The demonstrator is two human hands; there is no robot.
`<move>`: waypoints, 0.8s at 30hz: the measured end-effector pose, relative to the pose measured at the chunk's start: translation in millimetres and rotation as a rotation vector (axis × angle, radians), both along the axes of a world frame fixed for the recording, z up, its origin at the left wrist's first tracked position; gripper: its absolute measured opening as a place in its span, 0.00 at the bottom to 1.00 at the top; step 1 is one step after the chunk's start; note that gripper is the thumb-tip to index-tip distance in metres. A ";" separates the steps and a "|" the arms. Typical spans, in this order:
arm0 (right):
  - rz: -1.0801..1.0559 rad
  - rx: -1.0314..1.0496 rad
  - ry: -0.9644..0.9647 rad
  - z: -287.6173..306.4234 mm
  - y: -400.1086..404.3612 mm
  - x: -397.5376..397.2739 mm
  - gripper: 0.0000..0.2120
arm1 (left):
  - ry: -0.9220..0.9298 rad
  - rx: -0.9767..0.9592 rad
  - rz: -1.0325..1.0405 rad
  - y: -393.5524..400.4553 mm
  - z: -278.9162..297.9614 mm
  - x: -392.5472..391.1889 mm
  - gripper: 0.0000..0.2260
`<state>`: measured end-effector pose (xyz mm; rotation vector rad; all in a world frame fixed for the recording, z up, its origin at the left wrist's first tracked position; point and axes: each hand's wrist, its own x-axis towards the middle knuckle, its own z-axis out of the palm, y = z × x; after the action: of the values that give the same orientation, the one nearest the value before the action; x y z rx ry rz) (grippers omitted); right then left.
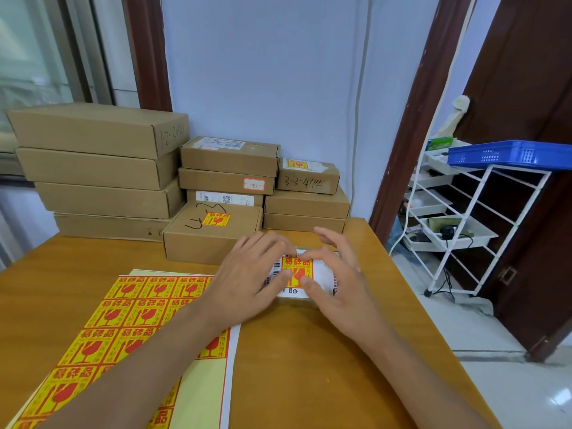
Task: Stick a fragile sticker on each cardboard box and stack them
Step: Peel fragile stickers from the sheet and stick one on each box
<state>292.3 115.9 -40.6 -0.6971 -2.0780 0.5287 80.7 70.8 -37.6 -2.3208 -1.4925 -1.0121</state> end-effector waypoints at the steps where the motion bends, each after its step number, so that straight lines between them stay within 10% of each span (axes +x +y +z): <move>1: 0.002 0.001 0.003 0.0 -0.1 -0.1 0.13 | -0.006 -0.001 -0.003 -0.4 0.5 0.1 0.12; 24: -0.160 0.175 -0.250 3.6 8.6 6.4 0.15 | -0.001 -0.110 0.000 -1.9 1.7 0.3 0.24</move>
<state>298.7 124.5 -37.0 -0.8522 -2.2419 0.1733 81.0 68.9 -35.9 -2.3942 -1.5859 -0.9539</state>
